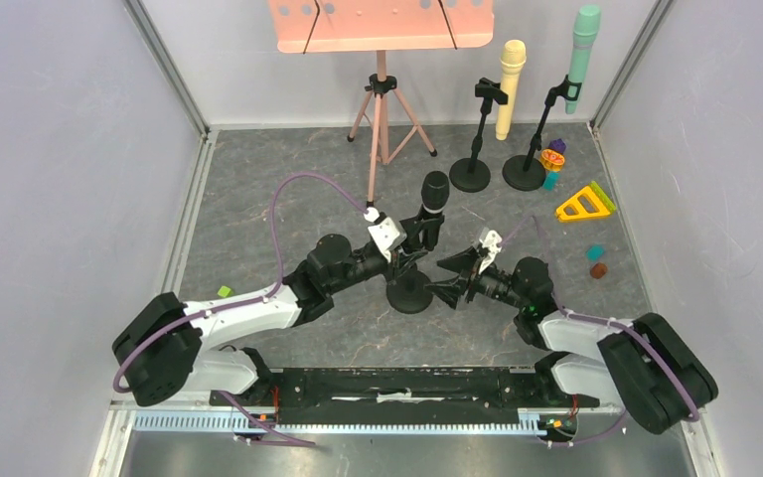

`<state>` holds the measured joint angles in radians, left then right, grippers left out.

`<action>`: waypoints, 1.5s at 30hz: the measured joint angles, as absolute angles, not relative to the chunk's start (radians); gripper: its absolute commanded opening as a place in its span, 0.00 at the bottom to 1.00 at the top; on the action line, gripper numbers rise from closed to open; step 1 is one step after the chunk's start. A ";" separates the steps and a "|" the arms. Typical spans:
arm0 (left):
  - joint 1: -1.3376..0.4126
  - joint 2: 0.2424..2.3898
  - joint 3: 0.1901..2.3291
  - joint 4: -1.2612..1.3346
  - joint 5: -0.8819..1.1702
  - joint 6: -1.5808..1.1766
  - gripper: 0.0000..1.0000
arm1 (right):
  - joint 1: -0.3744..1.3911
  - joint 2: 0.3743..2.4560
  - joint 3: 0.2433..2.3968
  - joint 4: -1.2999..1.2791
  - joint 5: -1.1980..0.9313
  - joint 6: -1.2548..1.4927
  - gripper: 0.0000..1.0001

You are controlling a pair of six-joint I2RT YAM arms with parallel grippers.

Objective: Remove the microphone from the stand

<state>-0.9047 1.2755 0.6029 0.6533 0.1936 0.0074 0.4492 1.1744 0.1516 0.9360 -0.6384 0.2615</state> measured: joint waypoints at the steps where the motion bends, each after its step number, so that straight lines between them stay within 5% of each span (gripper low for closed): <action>1: -0.905 1.277 0.603 0.656 0.212 0.011 0.02 | 0.460 1.189 0.142 0.988 -0.652 0.261 0.74; 10: -0.898 1.283 0.603 0.669 0.310 0.017 0.02 | 0.491 1.356 0.152 1.307 -0.744 0.253 0.70; 26: -0.892 1.283 0.591 0.694 0.340 0.012 0.02 | 0.528 1.541 0.252 1.402 -0.833 0.232 0.60; 32: -0.892 1.282 0.590 0.696 0.338 0.011 0.02 | 0.532 1.608 0.253 1.453 -0.829 0.271 0.45; 40: -0.889 1.280 0.588 0.698 0.296 -0.014 0.02 | 0.542 1.633 0.252 1.477 -0.799 0.311 0.02; 45: -0.890 1.277 0.586 0.698 0.277 -0.025 0.02 | 0.569 1.618 0.224 1.490 -0.714 0.310 0.00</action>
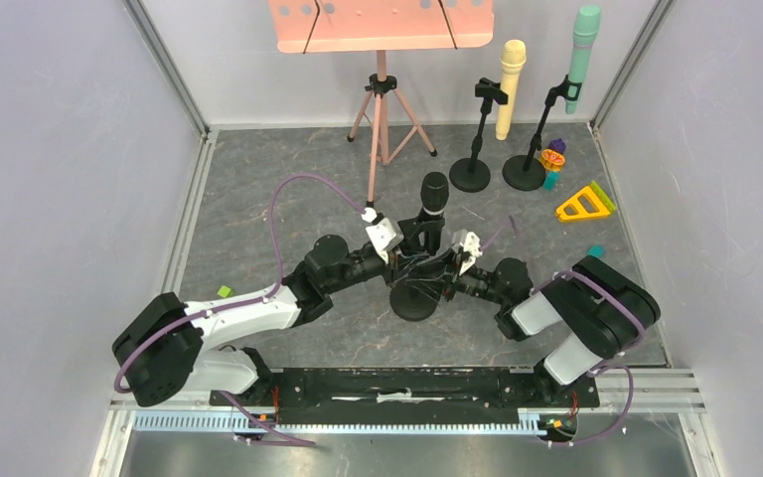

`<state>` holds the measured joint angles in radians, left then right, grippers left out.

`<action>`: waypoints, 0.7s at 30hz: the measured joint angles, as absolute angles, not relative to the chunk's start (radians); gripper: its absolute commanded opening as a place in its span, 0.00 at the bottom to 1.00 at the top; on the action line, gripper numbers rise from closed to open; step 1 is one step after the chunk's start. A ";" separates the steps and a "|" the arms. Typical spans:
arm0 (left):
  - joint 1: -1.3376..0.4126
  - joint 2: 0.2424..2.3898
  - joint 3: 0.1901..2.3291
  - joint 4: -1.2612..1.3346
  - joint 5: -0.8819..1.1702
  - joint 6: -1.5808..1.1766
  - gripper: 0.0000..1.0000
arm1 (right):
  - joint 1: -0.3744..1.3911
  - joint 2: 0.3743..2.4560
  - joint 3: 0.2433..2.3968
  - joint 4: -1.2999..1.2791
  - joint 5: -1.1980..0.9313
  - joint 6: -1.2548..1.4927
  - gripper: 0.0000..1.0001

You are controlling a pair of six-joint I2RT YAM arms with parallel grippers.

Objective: Remove the microphone from the stand

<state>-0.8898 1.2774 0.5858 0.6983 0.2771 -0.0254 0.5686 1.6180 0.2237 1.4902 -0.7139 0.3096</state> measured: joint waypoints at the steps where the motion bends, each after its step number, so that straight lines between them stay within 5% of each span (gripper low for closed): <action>1: -0.891 1.277 0.585 0.698 0.271 -0.029 0.02 | 0.582 1.606 0.209 1.491 -0.674 0.299 0.00; 13: -0.899 1.277 0.580 0.715 0.260 -0.054 0.04 | 0.765 1.489 0.088 1.502 -0.236 0.186 0.00; 16: -0.898 1.279 0.580 0.716 0.262 -0.057 0.38 | 0.770 1.500 0.088 1.511 -0.226 0.192 0.00; 21: -0.897 1.293 0.580 0.724 0.263 -0.068 0.42 | 0.763 1.520 0.093 1.522 -0.185 0.218 0.00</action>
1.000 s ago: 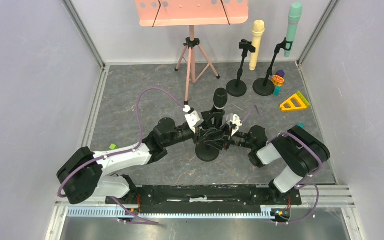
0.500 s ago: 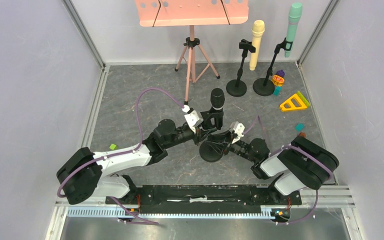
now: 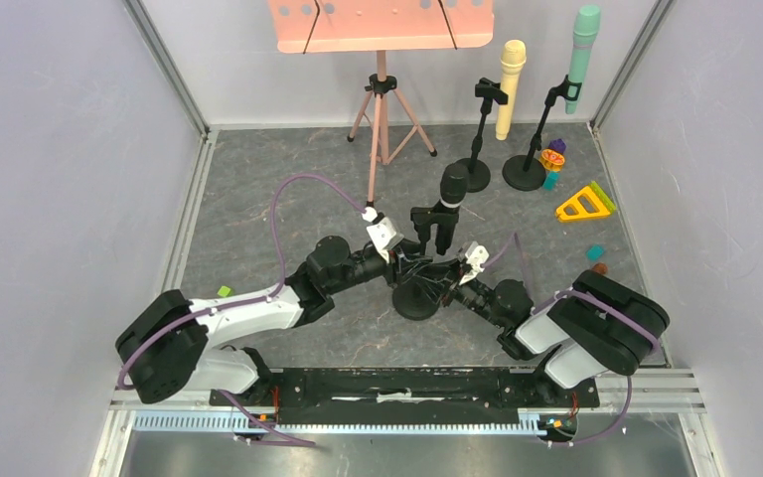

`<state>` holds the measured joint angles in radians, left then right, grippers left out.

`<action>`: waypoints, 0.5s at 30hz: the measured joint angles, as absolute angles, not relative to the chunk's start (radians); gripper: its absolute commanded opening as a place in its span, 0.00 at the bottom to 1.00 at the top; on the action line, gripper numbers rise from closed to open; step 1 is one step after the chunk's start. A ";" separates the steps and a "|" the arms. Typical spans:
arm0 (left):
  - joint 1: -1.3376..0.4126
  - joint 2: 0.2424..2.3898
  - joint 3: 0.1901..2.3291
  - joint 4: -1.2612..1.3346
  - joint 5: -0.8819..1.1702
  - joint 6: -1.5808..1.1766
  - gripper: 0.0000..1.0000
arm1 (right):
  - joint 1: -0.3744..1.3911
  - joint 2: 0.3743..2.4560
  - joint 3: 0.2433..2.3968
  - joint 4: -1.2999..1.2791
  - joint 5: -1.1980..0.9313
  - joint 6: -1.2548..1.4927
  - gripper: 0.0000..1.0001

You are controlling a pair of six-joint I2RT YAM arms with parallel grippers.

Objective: Remove the microphone from the stand

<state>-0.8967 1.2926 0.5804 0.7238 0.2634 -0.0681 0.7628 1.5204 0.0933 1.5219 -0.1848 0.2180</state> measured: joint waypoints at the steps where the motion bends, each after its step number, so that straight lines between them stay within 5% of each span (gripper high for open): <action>1: -0.896 1.298 0.580 0.730 0.263 -0.070 0.42 | 0.764 1.522 0.094 1.522 -0.181 0.221 0.00; 9: -0.896 1.343 0.594 0.788 0.273 -0.089 0.52 | 0.764 1.523 0.094 1.524 -0.173 0.223 0.00; 15: -0.894 1.377 0.646 0.815 0.299 -0.089 0.29 | 0.764 1.539 0.095 1.530 -0.207 0.219 0.00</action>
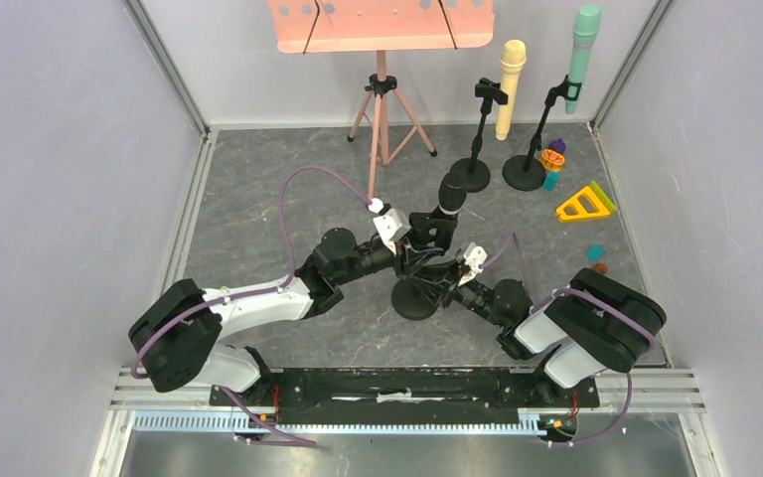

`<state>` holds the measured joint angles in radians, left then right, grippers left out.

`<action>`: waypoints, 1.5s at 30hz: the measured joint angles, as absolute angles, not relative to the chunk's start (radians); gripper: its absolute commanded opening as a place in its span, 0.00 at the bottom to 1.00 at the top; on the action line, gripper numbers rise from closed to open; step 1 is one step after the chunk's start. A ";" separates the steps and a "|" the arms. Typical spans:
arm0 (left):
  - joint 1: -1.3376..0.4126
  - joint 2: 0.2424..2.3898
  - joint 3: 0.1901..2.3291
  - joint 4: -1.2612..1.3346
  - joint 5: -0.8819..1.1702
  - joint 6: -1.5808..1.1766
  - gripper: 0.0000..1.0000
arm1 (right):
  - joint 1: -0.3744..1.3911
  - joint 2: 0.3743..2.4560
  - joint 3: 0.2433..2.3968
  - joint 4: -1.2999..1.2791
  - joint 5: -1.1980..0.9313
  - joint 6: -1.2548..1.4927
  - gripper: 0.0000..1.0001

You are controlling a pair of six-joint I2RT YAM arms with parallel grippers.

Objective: Remove the microphone from the stand

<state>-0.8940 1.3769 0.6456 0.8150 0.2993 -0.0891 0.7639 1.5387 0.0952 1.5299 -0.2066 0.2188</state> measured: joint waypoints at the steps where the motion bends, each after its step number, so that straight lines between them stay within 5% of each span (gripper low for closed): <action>1: -0.892 1.382 0.653 0.813 0.307 -0.089 0.24 | 0.764 1.542 0.096 1.532 -0.210 0.216 0.00; 7: -0.876 1.396 0.665 0.808 0.348 -0.090 0.02 | 0.763 1.546 0.097 1.533 -0.233 0.214 0.00; 9: -0.875 1.396 0.665 0.807 0.352 -0.090 0.02 | 0.761 1.546 0.099 1.533 -0.239 0.212 0.02; 12: -0.871 1.391 0.665 0.798 0.353 -0.090 0.02 | 0.757 1.548 0.107 1.531 -0.251 0.209 0.37; 16: -0.871 1.379 0.664 0.783 0.352 -0.090 0.02 | 0.757 1.556 0.112 1.521 -0.259 0.223 0.54; 37: -0.873 1.323 0.594 0.812 0.311 -0.094 0.02 | 0.620 1.672 0.204 1.504 -0.550 0.424 0.53; 42: -0.873 1.323 0.593 0.813 0.304 -0.094 0.02 | 0.620 1.701 0.223 1.506 -0.582 0.462 0.36; 45: -0.872 1.321 0.593 0.818 0.281 -0.096 0.02 | 0.620 1.705 0.235 1.510 -0.595 0.444 0.39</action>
